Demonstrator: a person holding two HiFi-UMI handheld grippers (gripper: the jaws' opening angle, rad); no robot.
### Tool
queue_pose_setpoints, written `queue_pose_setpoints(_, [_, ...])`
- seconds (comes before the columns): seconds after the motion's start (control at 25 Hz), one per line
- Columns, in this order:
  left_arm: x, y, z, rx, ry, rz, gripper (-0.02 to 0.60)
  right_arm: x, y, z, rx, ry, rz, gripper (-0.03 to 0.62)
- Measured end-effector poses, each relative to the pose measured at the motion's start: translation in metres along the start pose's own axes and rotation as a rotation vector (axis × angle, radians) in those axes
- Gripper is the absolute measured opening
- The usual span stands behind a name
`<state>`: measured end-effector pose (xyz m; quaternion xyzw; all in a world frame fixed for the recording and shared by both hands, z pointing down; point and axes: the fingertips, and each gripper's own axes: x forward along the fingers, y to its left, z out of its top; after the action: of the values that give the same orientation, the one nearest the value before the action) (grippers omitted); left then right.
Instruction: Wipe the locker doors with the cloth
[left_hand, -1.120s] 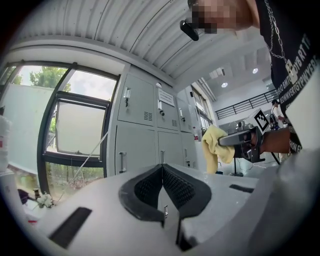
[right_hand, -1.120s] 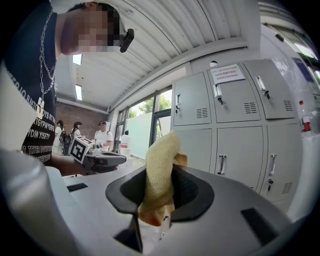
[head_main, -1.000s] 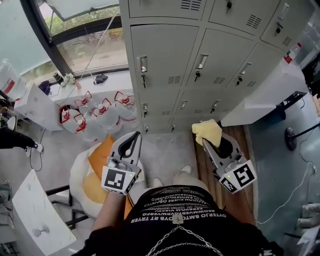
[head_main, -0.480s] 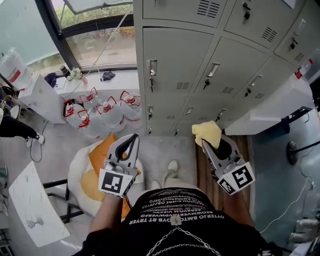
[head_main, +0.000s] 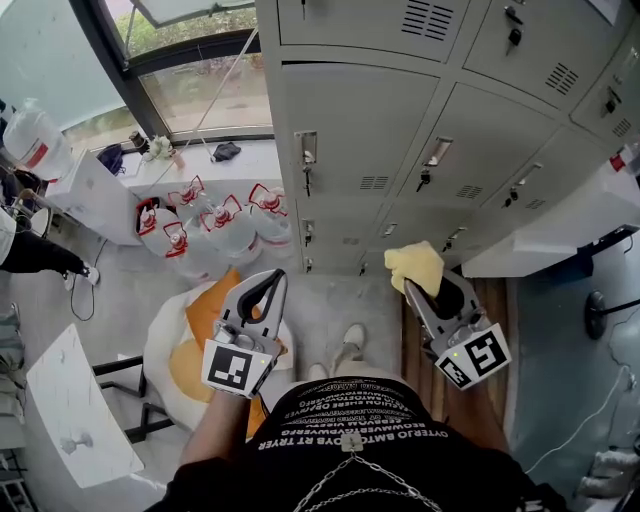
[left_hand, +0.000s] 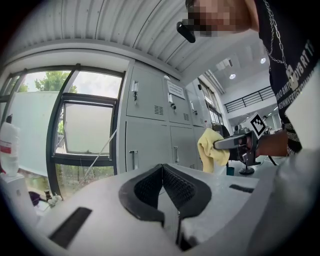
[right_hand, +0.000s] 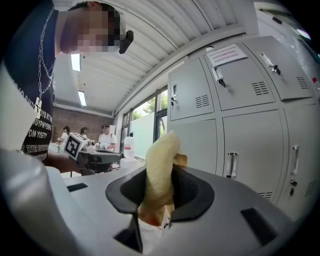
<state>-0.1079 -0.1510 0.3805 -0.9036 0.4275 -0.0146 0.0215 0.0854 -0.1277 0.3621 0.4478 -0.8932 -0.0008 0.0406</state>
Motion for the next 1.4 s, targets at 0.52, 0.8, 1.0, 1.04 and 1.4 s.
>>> queue_pose_setpoints(0.52, [0.049,0.008,0.004,-0.002,-0.012,-0.019,0.008,0.028,-0.036,0.001,0.001,-0.005,0.01,0.11])
queue_pose_setpoints(0.8, [0.071,0.009,0.003,-0.004,0.0,-0.031,0.008,0.042,-0.046,0.001,0.003,-0.008,0.026,0.11])
queue_pose_setpoints(1.0, [0.092,0.011,0.001,-0.005,-0.004,-0.025,0.008,0.051,-0.059,-0.002,0.008,-0.004,0.039,0.11])
queue_pose_setpoints(1.04, [0.096,0.012,0.002,-0.004,-0.006,-0.021,0.008,0.053,-0.062,-0.003,0.008,-0.004,0.04,0.11])
queue_pose_setpoints(1.4, [0.133,0.042,0.008,0.02,-0.008,0.08,0.008,0.072,-0.093,-0.005,0.027,-0.019,0.076,0.11])
